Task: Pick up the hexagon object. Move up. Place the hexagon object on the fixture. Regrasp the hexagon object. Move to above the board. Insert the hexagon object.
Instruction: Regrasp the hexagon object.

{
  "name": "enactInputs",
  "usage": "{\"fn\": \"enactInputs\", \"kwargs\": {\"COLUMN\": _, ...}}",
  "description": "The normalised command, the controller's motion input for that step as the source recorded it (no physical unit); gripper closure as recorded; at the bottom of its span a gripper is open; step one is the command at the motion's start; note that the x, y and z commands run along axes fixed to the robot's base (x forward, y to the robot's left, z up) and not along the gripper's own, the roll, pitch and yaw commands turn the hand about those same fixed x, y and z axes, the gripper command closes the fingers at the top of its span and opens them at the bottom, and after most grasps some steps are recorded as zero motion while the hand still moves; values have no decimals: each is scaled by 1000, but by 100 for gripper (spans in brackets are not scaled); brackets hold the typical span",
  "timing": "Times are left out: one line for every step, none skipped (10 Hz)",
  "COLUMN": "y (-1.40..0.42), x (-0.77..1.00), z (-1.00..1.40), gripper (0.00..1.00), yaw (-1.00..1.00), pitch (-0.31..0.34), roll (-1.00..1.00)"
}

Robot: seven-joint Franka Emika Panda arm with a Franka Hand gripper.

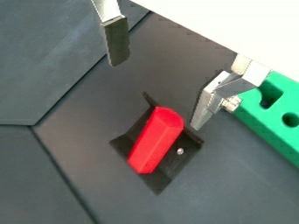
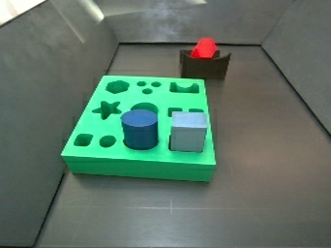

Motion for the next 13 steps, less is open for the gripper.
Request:
{"fn": "enactInputs", "kwargs": {"y": -27, "x": 56, "z": -17, "gripper": 0, "yaw": 38, "pitch": 41, "roll": 1000}}
{"fn": "enactInputs", "kwargs": {"y": -31, "x": 69, "z": -20, "gripper": 0, "yaw": 44, "pitch": 57, "roll": 1000}}
{"fn": "enactInputs", "kwargs": {"y": -33, "x": 81, "z": -15, "gripper": 0, "yaw": 53, "pitch": 77, "roll": 1000}}
{"fn": "enactInputs", "kwargs": {"y": -37, "x": 93, "z": -16, "gripper": 0, "yaw": 71, "pitch": 109, "roll": 1000}}
{"fn": "enactInputs", "kwargs": {"y": -40, "x": 101, "z": -18, "gripper": 0, "yaw": 92, "pitch": 141, "roll": 1000}}
{"fn": "enactInputs", "kwargs": {"y": -41, "x": 106, "z": -21, "gripper": 0, "yaw": 119, "pitch": 167, "roll": 958}}
{"fn": "enactInputs", "kwargs": {"y": -45, "x": 104, "z": -23, "gripper": 0, "yaw": 143, "pitch": 156, "roll": 707}}
{"fn": "enactInputs", "kwargs": {"y": -46, "x": 104, "z": -22, "gripper": 0, "yaw": 162, "pitch": 140, "roll": 518}}
{"fn": "enactInputs", "kwargs": {"y": -45, "x": 103, "z": -21, "gripper": 0, "yaw": 172, "pitch": 128, "roll": 398}}
{"fn": "enactInputs", "kwargs": {"y": -29, "x": 94, "z": -11, "gripper": 0, "yaw": 181, "pitch": 94, "roll": 237}}
{"fn": "enactInputs", "kwargs": {"y": 74, "x": 34, "z": -1000, "gripper": 0, "yaw": 257, "pitch": 27, "roll": 197}}
{"fn": "enactInputs", "kwargs": {"y": 73, "x": 37, "z": -1000, "gripper": 0, "yaw": 250, "pitch": 4, "roll": 186}}
{"fn": "enactInputs", "kwargs": {"y": 61, "x": 51, "z": -1000, "gripper": 0, "yaw": 206, "pitch": -40, "roll": 165}}
